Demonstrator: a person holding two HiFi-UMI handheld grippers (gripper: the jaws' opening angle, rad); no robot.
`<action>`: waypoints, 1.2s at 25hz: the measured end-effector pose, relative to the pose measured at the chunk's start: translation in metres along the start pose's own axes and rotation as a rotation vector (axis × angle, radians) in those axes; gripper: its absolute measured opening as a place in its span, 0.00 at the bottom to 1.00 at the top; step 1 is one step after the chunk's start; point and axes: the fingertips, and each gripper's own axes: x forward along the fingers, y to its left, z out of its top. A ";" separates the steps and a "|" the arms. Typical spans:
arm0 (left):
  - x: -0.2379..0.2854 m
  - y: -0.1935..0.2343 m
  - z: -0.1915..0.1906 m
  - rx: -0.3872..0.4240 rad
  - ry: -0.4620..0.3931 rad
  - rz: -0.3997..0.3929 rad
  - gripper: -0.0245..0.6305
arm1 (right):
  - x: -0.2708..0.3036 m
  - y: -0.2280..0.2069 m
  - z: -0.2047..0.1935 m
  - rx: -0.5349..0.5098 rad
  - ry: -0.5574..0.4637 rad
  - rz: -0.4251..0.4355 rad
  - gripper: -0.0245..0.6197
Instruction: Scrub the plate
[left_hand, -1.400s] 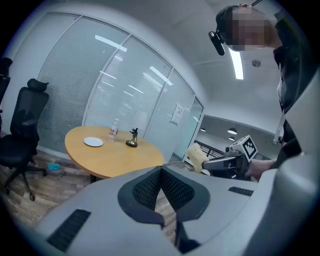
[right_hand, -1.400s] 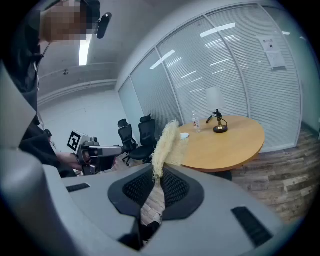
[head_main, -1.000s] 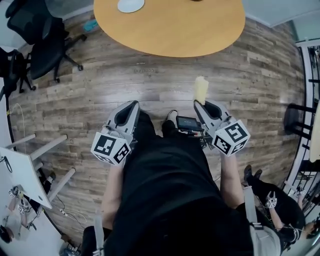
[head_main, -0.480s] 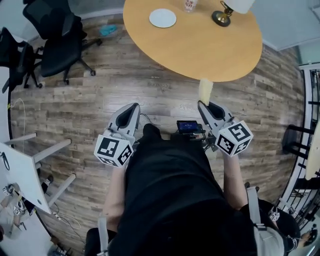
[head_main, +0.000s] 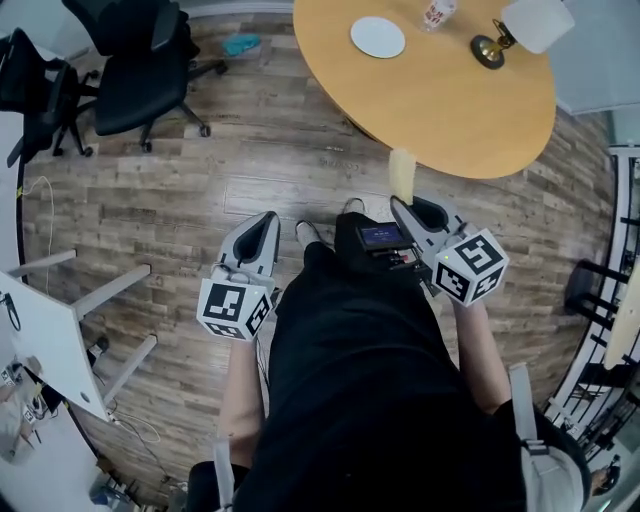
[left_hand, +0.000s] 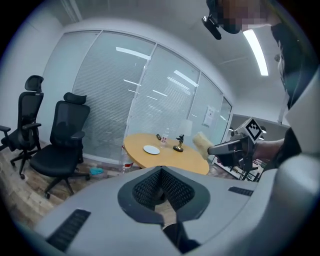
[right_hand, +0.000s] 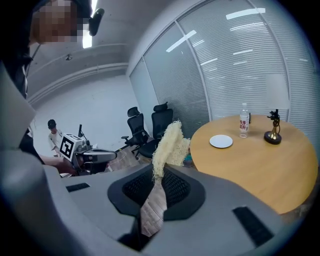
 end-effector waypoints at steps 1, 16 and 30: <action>0.002 0.006 -0.001 -0.011 0.005 0.004 0.05 | 0.004 -0.003 0.001 0.004 0.010 0.000 0.11; 0.110 0.074 0.093 0.053 0.030 -0.053 0.05 | 0.084 -0.096 0.077 0.121 -0.100 -0.071 0.11; 0.269 -0.008 0.125 0.186 0.202 -0.402 0.05 | 0.035 -0.190 0.057 0.370 -0.253 -0.311 0.11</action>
